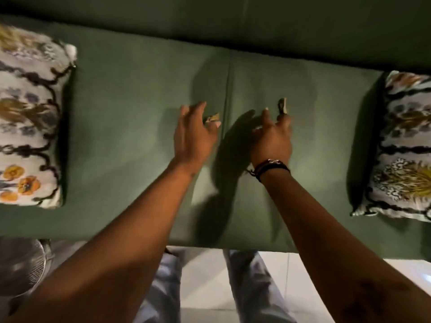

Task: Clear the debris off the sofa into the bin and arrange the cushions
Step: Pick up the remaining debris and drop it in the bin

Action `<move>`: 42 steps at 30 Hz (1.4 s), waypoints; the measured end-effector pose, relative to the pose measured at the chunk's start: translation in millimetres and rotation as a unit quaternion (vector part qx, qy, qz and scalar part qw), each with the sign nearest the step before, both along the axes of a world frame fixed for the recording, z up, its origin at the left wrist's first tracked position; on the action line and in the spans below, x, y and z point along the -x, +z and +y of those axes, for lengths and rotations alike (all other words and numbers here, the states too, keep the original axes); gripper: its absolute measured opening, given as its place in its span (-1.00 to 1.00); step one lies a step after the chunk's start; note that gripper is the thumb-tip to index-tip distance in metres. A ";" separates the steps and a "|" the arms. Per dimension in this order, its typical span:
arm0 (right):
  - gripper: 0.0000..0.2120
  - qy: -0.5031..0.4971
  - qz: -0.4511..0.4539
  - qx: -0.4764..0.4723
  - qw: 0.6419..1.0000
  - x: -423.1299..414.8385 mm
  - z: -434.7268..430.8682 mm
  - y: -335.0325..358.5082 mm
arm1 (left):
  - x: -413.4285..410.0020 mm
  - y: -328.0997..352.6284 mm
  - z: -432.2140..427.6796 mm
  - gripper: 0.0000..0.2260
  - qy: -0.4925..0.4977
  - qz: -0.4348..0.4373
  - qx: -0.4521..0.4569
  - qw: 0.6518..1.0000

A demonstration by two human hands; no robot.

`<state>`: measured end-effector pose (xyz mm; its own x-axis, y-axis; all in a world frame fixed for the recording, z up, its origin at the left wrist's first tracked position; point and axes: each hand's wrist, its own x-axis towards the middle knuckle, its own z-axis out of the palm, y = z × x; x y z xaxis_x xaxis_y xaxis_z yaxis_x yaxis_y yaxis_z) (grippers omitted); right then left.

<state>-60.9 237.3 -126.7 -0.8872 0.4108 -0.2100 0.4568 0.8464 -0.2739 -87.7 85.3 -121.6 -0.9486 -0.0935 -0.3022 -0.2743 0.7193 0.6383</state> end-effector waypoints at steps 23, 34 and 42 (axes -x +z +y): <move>-0.72 -0.094 -0.035 0.074 0.992 45.7 35.7 1.5 | -69.2 19.5 -17.0 -0.93 0.203 0.038 -0.099 0.973; -0.86 0.255 -0.114 0.354 0.893 -174.0 -410.3 14.7 | -254.7 -6.5 -371.2 -0.82 0.515 -0.093 -0.100 0.846; -0.75 0.389 -0.162 0.286 0.860 -197.1 -566.7 -49.6 | -301.4 -62.5 -491.7 -0.72 0.602 -0.154 -0.110 0.776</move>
<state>136.1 -329.5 -176.3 -0.7030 -0.5344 -0.4692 -0.0570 0.7000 -0.7119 213.7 -406.4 -184.1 -0.0945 -0.7698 -0.6312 -0.8267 -0.2926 0.4807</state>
